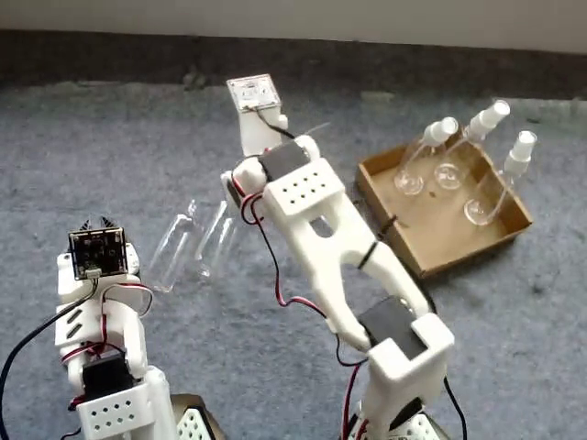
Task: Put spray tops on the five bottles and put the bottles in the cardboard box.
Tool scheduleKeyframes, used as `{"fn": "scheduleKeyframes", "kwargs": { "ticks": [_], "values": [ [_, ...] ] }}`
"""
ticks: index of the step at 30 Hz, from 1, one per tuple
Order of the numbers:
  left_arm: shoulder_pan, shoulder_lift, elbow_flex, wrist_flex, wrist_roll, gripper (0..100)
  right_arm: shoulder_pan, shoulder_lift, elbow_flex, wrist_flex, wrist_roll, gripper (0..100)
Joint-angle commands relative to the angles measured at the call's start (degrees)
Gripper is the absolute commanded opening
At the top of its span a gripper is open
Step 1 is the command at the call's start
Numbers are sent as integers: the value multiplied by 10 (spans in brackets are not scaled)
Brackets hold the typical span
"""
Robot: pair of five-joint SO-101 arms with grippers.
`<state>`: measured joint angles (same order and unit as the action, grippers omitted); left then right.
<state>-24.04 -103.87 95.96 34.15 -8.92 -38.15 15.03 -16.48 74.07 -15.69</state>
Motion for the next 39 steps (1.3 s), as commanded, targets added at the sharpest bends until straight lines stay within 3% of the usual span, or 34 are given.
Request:
{"fn": "scheduleKeyframes", "kwargs": {
  "ticks": [1, 6, 8, 19, 31, 33, 39],
  "values": [
    [16, -5, 12, 20, 4, 5, -32, 77, -181, 59, -98, 296],
    [19, -5, 12, 21, 3, 5, -48, 212, -356, 83, -315, 326],
    [19, -5, 12, 21, 3, 5, -48, 267, -409, 82, -350, 336],
    [32, -4, 12, 20, 3, 5, -49, 457, -629, 86, -354, 336],
    [44, -3, 12, 22, 3, 5, -48, 536, -686, 160, -395, 329],
    [44, -3, 12, 22, 3, 5, -44, 538, -686, 169, -398, 278],
    [44, -2, 12, 22, 3, 5, -12, 539, -715, 198, -367, 2]
  ]
}}
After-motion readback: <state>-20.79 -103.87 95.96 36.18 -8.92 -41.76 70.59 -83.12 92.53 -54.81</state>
